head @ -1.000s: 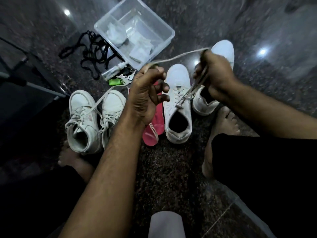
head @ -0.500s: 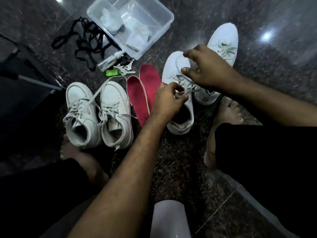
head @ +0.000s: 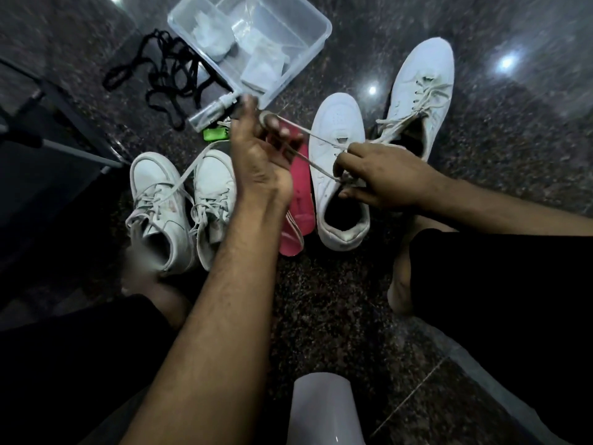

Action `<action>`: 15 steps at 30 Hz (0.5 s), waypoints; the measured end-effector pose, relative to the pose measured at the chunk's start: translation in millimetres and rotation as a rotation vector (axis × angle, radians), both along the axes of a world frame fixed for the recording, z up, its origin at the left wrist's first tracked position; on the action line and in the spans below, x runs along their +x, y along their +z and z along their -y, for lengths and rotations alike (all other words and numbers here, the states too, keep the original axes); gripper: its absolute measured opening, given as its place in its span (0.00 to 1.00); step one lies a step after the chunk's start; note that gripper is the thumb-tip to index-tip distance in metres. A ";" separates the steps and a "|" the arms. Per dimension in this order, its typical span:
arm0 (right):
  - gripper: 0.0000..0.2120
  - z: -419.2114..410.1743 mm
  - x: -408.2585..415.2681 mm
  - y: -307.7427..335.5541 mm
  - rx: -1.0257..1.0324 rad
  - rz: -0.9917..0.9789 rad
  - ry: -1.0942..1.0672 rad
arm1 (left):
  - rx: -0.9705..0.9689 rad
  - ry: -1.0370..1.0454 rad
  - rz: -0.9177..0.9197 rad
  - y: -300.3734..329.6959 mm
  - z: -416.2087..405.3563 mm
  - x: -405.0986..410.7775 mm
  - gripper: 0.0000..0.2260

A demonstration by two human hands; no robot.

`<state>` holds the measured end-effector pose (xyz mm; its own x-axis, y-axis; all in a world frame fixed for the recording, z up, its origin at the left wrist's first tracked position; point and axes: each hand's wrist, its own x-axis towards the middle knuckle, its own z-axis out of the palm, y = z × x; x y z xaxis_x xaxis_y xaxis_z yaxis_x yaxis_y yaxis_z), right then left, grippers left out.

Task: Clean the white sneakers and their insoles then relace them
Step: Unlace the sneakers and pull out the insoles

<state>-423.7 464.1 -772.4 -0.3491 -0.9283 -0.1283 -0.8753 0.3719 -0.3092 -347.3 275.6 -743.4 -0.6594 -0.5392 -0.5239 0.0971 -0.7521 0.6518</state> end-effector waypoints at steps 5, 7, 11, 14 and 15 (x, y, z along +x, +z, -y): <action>0.15 4.1 -5.8 0.2 -0.002 -0.064 -0.025 | -0.384 0.268 0.066 13.2 36.8 -1.2 0.26; 0.15 3.6 -7.7 -1.3 0.003 -0.014 -0.021 | -0.628 0.281 0.202 7.8 38.0 2.2 0.23; 0.12 4.7 -7.4 0.7 -0.004 0.091 -0.025 | -0.944 -0.319 0.697 -22.3 17.1 9.1 0.25; 0.13 8.5 -7.1 2.3 -0.006 0.170 -0.107 | -0.900 -0.856 0.690 -32.9 -11.3 19.2 0.25; 0.14 10.0 -8.2 2.9 0.009 0.168 -0.104 | -0.915 -0.967 0.654 -34.4 -18.2 22.7 0.27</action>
<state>-431.9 454.0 -769.5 -0.4158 -0.8870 -0.2008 -0.7684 0.4607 -0.4441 -324.6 293.8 -777.9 -0.7330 -0.3378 -0.5904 -0.6798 0.3334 0.6533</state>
